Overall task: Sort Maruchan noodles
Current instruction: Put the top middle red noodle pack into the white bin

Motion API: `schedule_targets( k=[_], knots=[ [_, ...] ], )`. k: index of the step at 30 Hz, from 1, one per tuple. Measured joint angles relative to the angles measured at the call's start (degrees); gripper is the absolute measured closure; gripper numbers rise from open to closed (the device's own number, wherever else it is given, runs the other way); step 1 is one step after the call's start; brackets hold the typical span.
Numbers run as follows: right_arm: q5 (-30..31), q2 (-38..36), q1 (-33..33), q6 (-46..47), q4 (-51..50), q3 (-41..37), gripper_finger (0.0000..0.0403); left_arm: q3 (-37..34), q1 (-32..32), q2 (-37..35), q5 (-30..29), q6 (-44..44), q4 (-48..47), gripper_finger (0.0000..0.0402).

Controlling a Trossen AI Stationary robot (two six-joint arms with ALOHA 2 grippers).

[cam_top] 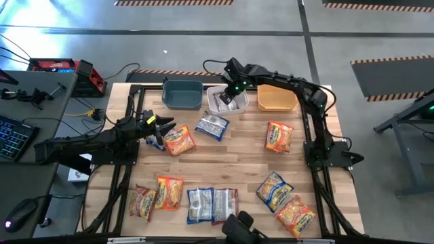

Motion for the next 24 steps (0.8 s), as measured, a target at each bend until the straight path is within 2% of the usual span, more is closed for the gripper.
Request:
schedule_targets(
  k=[4,7,10,15,19,21,24],
  knots=[
    [2.2,-1.3,0.2,4.1,-2.0,0.1,0.0400,0.0,0.0,0.0,0.0,-1.0,0.0,0.0241],
    [3.5,-0.4,0.4,4.9,-5.9,0.1,0.0375,0.0,0.0,0.0,0.0,-1.0,0.0,0.0241],
    [3.7,0.9,0.4,6.8,-6.3,0.1,0.0323,0.0,0.0,0.0,0.0,-1.0,0.0,0.0241],
    [9.1,3.3,0.4,10.4,-3.6,0.1,0.0209,0.0,0.0,0.0,0.0,-1.0,0.0,0.0241],
    [6.8,5.5,-0.2,13.2,-1.7,0.1,0.0127,0.0,0.0,0.0,0.3,-1.0,0.0,0.0241],
    [6.4,6.6,-0.5,14.2,-1.5,0.1,0.0102,0.0,0.0,0.0,0.4,-1.0,0.0,0.0241],
    [6.4,7.8,-0.7,14.1,-1.5,0.5,0.0088,0.0,0.0,0.0,0.4,-1.0,0.0,0.0241]
  ],
)
